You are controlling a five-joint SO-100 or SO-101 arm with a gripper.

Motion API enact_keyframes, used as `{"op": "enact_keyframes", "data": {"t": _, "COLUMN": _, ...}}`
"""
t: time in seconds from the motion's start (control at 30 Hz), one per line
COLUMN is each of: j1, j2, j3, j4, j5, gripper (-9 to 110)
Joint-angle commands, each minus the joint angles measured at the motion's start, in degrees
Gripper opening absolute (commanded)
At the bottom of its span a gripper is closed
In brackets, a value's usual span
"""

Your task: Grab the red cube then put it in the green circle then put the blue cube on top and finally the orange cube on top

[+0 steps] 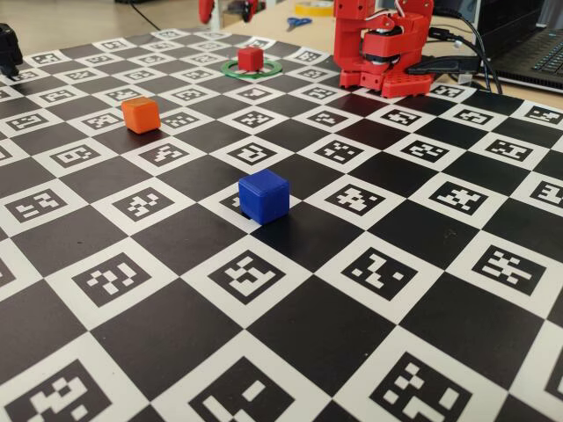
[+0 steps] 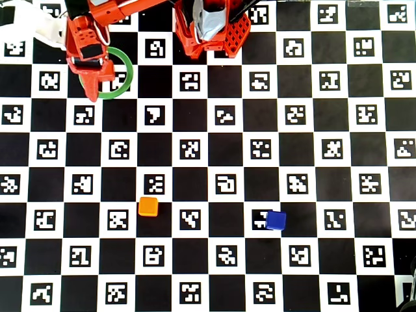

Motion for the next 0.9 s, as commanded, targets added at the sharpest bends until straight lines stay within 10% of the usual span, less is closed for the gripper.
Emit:
{"op": "enact_keyframes", "data": {"t": 0.0, "j1": -6.7, "j2": 5.5, "j3": -6.7, "j4": 3.0, "j5": 7.1, "gripper": 44}}
{"op": "enact_keyframes", "data": {"t": 0.87, "j1": -63.1, "j2": -12.7, "j3": -33.9, "j4": 19.1, "j5": 49.5, "gripper": 43}}
